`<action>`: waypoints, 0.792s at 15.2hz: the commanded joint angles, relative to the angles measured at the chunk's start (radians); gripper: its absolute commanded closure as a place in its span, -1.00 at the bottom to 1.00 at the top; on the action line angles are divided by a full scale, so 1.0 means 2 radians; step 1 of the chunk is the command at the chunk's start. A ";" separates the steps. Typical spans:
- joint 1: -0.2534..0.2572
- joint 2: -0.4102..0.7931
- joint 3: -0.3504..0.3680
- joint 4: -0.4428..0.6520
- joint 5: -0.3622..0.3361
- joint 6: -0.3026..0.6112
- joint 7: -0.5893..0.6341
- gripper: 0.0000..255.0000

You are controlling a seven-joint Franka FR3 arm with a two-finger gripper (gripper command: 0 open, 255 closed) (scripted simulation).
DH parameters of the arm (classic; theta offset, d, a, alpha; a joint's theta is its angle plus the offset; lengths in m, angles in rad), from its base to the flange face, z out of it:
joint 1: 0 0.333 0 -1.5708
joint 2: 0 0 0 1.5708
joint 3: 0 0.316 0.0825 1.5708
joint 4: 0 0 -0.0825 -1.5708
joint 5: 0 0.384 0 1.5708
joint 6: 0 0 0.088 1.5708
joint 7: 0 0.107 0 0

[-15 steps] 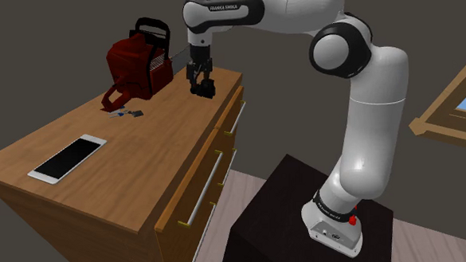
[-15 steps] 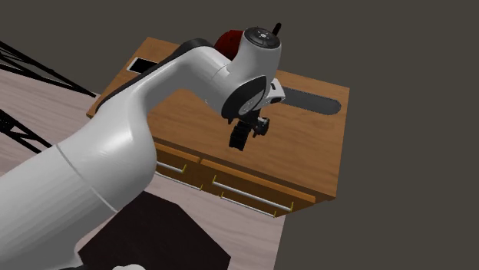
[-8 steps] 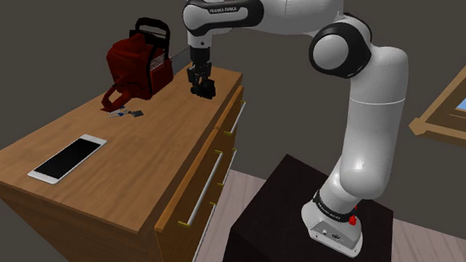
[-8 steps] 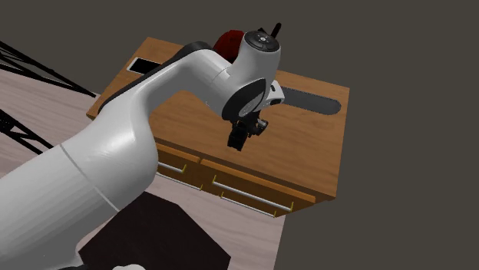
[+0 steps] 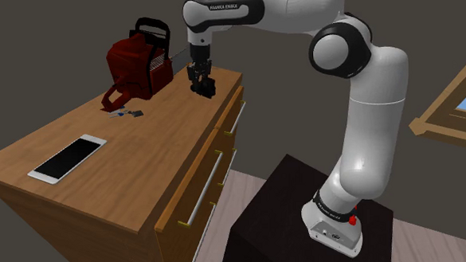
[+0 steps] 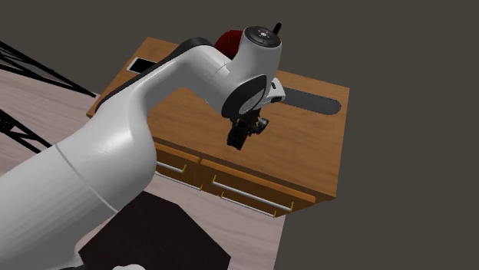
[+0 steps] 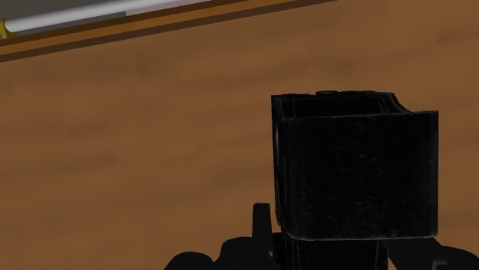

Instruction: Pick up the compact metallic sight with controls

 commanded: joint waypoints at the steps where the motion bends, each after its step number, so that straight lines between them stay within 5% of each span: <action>1: 0.000 0.000 0.000 0.013 0.000 -0.013 0.000 1.00; 12: -0.002 0.010 0.000 0.102 0.000 -0.092 0.004 1.00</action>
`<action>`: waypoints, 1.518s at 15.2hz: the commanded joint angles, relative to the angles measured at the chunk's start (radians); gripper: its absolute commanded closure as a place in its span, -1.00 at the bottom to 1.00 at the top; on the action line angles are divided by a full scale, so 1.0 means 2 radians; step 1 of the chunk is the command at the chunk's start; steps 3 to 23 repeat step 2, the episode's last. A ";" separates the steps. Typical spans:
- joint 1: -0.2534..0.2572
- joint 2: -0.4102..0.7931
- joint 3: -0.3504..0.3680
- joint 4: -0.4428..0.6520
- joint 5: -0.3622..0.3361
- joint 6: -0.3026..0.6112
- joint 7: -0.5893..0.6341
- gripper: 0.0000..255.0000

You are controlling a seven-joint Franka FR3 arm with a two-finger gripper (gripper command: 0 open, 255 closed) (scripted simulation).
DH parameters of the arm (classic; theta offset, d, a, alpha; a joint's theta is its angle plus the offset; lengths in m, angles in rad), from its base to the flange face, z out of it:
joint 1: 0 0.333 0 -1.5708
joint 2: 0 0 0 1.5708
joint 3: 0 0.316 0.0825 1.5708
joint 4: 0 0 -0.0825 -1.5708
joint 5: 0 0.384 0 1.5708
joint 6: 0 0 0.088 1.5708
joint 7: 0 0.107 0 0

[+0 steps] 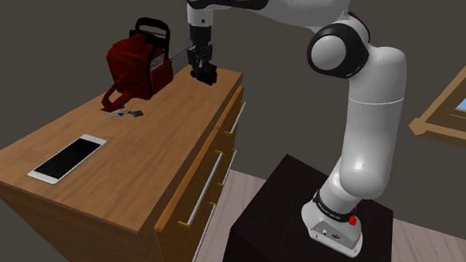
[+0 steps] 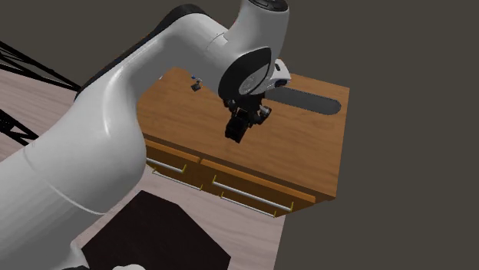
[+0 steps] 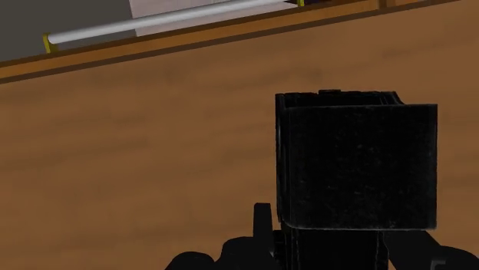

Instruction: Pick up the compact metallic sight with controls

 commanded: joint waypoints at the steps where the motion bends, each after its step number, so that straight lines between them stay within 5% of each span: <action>1: -0.001 0.004 0.000 0.014 0.000 -0.011 0.000 1.00; 23: -0.001 0.004 0.000 0.015 0.000 -0.011 0.000 1.00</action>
